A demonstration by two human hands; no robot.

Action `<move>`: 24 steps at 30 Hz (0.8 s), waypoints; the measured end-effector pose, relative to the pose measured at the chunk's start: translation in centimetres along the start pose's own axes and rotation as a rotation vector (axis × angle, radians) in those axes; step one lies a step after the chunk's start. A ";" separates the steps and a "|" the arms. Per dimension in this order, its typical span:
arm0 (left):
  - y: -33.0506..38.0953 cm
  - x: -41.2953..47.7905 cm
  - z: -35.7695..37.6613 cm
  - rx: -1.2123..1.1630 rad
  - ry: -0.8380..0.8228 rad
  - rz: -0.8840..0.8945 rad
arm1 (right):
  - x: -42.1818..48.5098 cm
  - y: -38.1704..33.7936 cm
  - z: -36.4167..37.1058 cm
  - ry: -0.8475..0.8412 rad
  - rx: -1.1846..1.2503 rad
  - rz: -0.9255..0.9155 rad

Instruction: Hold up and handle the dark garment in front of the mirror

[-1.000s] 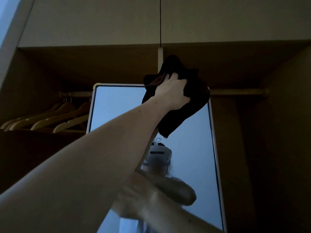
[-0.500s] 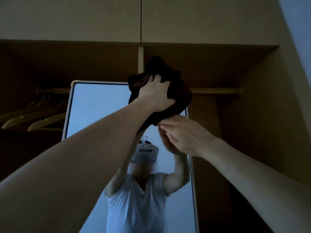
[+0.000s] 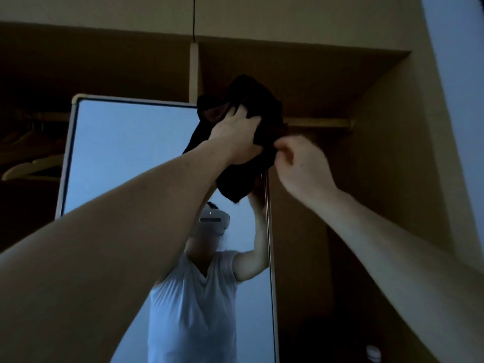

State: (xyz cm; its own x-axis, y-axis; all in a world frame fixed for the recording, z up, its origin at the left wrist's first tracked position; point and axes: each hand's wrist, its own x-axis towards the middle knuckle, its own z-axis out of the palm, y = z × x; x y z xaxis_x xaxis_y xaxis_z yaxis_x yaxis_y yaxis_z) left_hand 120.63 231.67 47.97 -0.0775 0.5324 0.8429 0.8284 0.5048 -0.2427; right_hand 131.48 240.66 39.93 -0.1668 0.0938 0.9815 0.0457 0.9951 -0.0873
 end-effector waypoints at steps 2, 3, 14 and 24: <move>0.2 -1.3 1.1 -0.010 0.019 0.036 | 0.6 -0.1 -0.9 0.027 -0.103 -0.115; 0.2 -2.2 1.7 -0.028 0.033 0.076 | 0.9 -0.2 -1.0 0.004 -0.193 -0.197; 0.7 -9.2 6.1 -0.102 0.069 0.215 | -2.0 -0.9 1.1 -0.430 -0.355 -0.182; 1.9 -17.2 9.2 -0.021 -0.037 0.317 | -11.0 -1.7 3.2 -0.579 -0.312 0.002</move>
State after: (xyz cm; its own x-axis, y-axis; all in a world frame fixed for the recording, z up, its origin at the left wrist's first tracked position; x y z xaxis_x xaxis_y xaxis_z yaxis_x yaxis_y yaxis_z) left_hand 118.45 229.68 28.56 0.1667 0.6852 0.7090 0.8258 0.2959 -0.4801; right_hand 130.09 238.05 28.75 -0.6655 0.1835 0.7235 0.3153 0.9477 0.0497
